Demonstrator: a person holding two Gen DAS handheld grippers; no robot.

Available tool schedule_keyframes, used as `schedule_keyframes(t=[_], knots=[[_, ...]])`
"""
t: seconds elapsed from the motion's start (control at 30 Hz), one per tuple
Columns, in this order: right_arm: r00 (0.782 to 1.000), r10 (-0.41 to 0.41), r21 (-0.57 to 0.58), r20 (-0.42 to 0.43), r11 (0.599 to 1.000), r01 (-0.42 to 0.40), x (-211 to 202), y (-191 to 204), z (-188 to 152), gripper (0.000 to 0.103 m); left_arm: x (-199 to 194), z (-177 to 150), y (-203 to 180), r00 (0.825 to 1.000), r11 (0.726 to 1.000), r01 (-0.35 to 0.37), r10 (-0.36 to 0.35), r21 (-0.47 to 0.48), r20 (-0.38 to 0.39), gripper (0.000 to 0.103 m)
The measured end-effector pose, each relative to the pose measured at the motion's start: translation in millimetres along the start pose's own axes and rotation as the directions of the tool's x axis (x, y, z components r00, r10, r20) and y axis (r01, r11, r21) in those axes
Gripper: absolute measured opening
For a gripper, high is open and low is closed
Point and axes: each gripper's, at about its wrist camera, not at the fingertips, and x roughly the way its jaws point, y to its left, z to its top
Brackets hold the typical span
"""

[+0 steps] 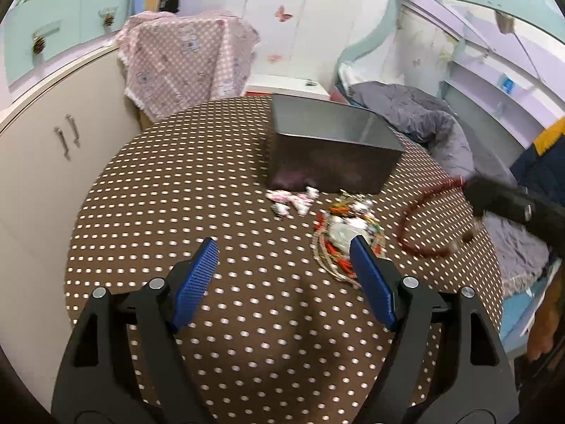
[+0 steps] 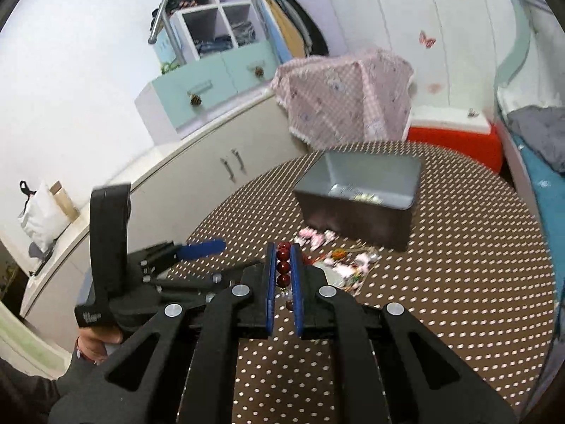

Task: Organize jewelry
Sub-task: 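Carry the red bracelet into the box with the right tool while the left tool grasps a thin chain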

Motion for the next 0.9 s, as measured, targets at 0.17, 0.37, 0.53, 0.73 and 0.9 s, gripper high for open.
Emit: schedule_keyframes(t=[0.17, 0.37, 0.53, 0.73, 0.9], knots=[[0.999, -0.043, 0.055, -0.010, 0.998, 0.044, 2, -22, -7, 0.006, 9, -6, -26, 0.999, 0.997, 0.033, -0.031, 0.075, -0.031, 0.076], [0.996, -0.089, 0.100, -0.010, 0.991, 0.090, -4, -43, -19, 0.006, 26, -15, -60, 0.996, 0.986, 0.056, -0.043, 0.158, -0.081, 0.076], [0.996, -0.093, 0.121, -0.012, 0.988, 0.094, -9, -53, -25, 0.006, 38, -18, -74, 0.992, 0.979, 0.056, -0.031, 0.198, -0.124, 0.056], [0.997, -0.080, 0.126, -0.014, 0.989, 0.082, -9, -53, -28, 0.007, 47, -14, -67, 0.987, 0.985, 0.056, -0.030, 0.162, -0.157, 0.016], [0.997, -0.074, 0.122, -0.001, 0.990, 0.074, -12, -50, -25, 0.007, 29, -6, -55, 0.994, 0.992, 0.065, -0.055, 0.111, -0.091, 0.010]])
